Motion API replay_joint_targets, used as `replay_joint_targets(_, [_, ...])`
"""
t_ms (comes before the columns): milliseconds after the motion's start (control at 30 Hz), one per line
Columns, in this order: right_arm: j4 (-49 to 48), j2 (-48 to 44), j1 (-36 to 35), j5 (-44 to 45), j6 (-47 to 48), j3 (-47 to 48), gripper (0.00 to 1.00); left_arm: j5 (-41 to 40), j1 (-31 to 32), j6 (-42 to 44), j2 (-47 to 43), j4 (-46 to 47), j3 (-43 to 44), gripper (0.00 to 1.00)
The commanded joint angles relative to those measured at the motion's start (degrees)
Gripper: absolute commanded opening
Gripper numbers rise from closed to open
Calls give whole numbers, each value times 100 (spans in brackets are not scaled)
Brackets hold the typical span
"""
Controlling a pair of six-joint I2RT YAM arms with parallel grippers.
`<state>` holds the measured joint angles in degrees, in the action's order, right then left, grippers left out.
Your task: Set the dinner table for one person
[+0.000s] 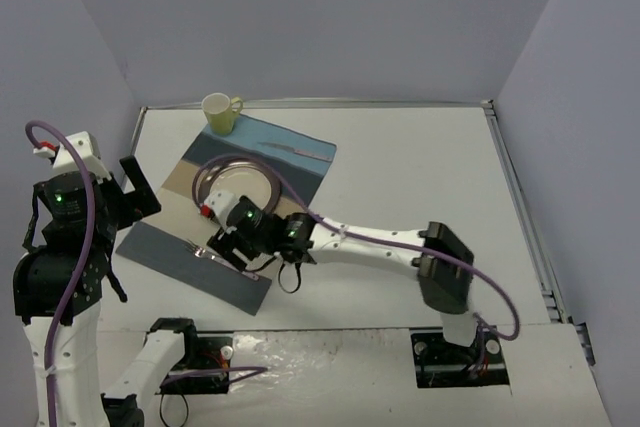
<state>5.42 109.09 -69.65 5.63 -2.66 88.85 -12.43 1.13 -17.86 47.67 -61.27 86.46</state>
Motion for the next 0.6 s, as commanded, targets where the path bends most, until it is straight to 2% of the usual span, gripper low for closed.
replay_joint_targets(0, [-189,-1807,528,1072,-67,-863,76,260,2,151,-96,296,128,97])
replay_joint_targets(133, [-329,-3097,1303,1297,-275,-1827,80,500,7,186,-225,411,-32,97])
replay_joint_targets(367, [-358,-4773,2644,1503,-753,-3100,84,694,10,178,-435,377,-441,97])
replay_joint_targets(567, [-327,-6357,3214,2115,-1117,-3850,98,608,2,223,-798,385,-638,97])
